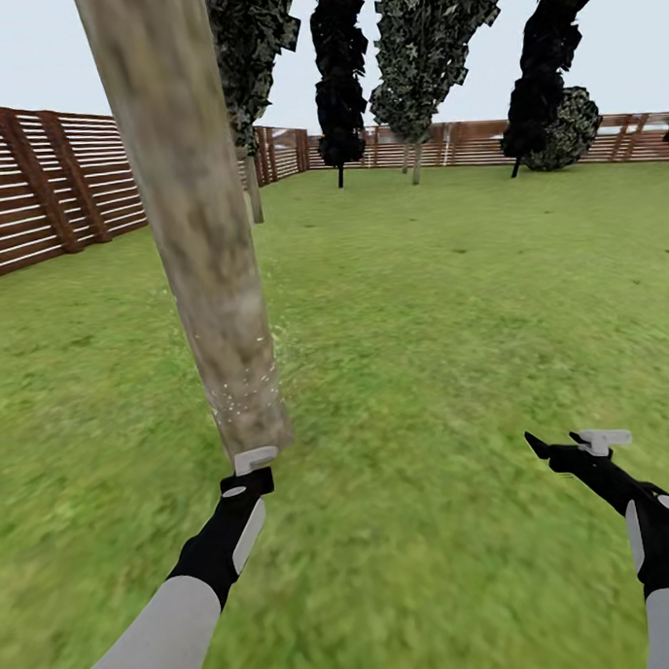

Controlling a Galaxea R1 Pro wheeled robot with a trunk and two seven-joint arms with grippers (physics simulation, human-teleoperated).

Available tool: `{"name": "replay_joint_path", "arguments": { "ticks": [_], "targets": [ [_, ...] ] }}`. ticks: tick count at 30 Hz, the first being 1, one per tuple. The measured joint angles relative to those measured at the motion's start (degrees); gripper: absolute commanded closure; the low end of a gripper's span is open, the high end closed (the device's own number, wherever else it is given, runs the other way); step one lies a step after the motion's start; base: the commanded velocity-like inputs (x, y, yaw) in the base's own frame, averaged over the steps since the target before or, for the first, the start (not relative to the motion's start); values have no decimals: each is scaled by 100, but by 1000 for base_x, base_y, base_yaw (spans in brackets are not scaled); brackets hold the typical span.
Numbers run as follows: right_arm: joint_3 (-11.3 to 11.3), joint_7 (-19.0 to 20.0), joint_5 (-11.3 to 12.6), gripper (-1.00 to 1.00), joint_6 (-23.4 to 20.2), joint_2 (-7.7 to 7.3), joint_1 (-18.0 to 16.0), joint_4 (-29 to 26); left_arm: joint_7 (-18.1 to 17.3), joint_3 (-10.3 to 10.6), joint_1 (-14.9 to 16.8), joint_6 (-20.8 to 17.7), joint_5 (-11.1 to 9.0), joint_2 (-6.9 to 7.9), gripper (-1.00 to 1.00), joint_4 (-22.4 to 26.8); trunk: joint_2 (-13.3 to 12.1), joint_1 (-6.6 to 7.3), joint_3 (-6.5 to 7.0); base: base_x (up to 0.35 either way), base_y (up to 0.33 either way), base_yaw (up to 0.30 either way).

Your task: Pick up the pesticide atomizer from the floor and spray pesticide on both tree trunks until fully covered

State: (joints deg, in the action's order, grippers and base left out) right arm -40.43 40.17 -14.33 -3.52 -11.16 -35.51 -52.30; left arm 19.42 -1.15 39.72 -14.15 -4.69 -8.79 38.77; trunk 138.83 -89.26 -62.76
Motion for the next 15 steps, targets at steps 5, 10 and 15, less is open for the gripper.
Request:
{"name": "replay_joint_path", "arguments": {
  "ticks": [5, 10, 15],
  "targets": [
    [0, 0, 0, -100, 0, 0, 0, 0, 6, 0, 0, 3, 0, 0, 100, -1, 0, 0, 0, 53, -275, 277],
    [-11, 0, 1, -100, 0, -12, 0, -12, -7, 5, 0, 6, 4, -16, 100, 28, 1, 1, 0, 1, -187, 172],
    [-40, -8, 0, -100, -16, -84, 0, -19, -146, 21, 157, -1341, 18, 40, 100, 1121, 0, 1, 1, 0, -4, 3]
  ]
}}
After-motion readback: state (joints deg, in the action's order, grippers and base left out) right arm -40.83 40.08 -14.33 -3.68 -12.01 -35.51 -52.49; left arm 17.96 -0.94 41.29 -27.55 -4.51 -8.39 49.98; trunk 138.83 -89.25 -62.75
